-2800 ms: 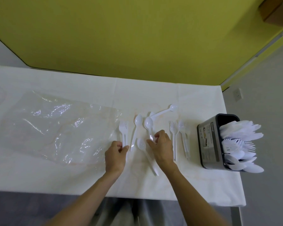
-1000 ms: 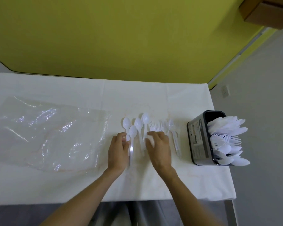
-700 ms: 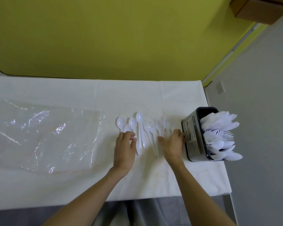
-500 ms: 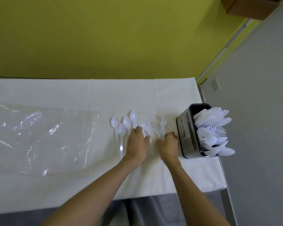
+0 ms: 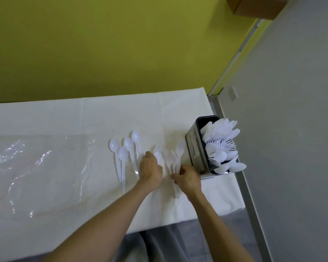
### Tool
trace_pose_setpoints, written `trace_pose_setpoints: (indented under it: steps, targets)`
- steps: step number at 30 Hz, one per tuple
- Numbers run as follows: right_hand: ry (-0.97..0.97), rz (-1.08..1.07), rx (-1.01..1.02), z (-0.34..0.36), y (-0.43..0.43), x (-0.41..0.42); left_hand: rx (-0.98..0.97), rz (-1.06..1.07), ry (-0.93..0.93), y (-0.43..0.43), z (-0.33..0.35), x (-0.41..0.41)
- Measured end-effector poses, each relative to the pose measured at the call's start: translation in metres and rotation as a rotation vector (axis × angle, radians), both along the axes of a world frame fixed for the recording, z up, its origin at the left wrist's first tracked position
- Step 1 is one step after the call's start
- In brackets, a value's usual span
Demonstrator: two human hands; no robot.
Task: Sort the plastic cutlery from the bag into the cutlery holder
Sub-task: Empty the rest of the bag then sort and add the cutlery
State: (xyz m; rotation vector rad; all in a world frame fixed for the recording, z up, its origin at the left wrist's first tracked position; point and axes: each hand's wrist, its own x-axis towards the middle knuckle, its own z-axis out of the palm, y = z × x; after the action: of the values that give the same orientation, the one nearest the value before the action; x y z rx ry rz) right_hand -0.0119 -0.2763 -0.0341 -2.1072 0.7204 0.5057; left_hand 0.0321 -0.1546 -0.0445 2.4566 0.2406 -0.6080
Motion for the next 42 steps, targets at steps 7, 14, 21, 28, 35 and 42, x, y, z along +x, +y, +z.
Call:
trace_pose_setpoints:
  steps: [7,14,21,28,35,42]
  targets:
    - [-0.081,-0.024,0.034,0.017,-0.004,-0.004,-0.098,0.082,0.011,0.025,0.003,-0.012]
    - [-0.268,-0.062,0.036,0.075,-0.005,-0.012,-0.274,0.194,0.184,0.009,0.014,-0.014]
    - [-0.482,-0.32,0.295,0.151,-0.044,-0.008,-0.151,0.155,0.187,-0.021,0.009,-0.006]
    - [-0.515,-0.473,0.055,0.153,-0.074,0.003,-0.202,0.218,0.207,-0.019,0.009,-0.002]
    - [-0.546,-0.361,-0.196,0.158,-0.083,0.003,-0.884,0.561,0.062,-0.007,0.051,0.0]
    - [-0.606,-0.073,-0.245,0.159,-0.08,0.001,-1.196,0.468,-0.155,-0.042,0.104,-0.009]
